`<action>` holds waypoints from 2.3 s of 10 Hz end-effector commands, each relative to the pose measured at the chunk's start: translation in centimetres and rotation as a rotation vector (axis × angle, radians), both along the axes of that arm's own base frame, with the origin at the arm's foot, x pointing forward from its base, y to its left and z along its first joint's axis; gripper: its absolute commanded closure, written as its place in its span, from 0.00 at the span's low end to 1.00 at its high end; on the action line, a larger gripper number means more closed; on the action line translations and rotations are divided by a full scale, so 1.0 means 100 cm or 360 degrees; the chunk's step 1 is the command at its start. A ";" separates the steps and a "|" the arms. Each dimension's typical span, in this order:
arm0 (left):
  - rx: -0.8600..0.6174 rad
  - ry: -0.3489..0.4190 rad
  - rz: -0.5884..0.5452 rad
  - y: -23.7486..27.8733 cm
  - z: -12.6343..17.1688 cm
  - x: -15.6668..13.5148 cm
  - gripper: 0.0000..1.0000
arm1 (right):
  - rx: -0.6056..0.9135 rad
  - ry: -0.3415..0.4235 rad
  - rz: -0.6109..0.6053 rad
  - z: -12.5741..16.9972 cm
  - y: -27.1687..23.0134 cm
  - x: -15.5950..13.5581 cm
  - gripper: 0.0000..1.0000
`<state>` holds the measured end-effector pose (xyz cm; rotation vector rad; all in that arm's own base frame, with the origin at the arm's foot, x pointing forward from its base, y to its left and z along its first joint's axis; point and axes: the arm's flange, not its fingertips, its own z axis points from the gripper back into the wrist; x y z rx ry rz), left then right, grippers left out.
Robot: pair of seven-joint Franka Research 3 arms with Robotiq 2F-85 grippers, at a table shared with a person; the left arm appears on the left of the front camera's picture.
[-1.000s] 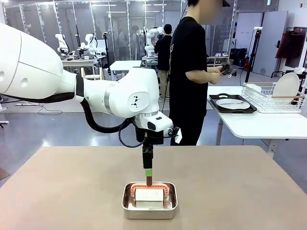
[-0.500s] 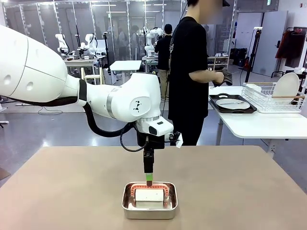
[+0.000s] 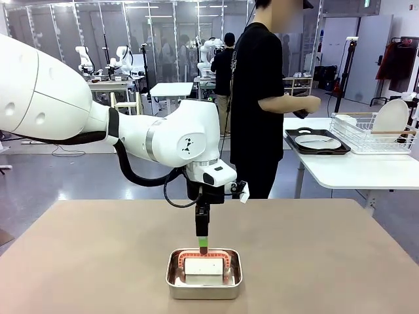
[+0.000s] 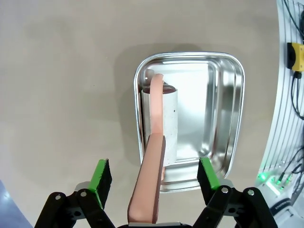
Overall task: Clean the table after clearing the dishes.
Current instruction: When the right (or left) Handle tray is removed, use the right hand (or left hand) to clean the right (or left) side of the table with the Lint Roller.
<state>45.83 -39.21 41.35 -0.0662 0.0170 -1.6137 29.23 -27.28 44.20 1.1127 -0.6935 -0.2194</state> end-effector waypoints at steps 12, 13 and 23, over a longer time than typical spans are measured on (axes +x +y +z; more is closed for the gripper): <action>0.0024 -0.0034 0.0040 0.001 0.018 -0.006 0.98 | -0.0004 -0.0003 -0.0004 0.003 0.001 -0.001 0.00; -0.0009 -0.0004 0.0068 0.005 0.028 -0.003 0.98 | -0.0004 -0.0003 -0.0004 0.003 0.001 -0.001 0.00; -0.0219 0.0181 0.0700 0.092 0.141 0.003 1.00 | -0.0004 -0.0003 -0.0004 0.003 0.001 -0.001 0.00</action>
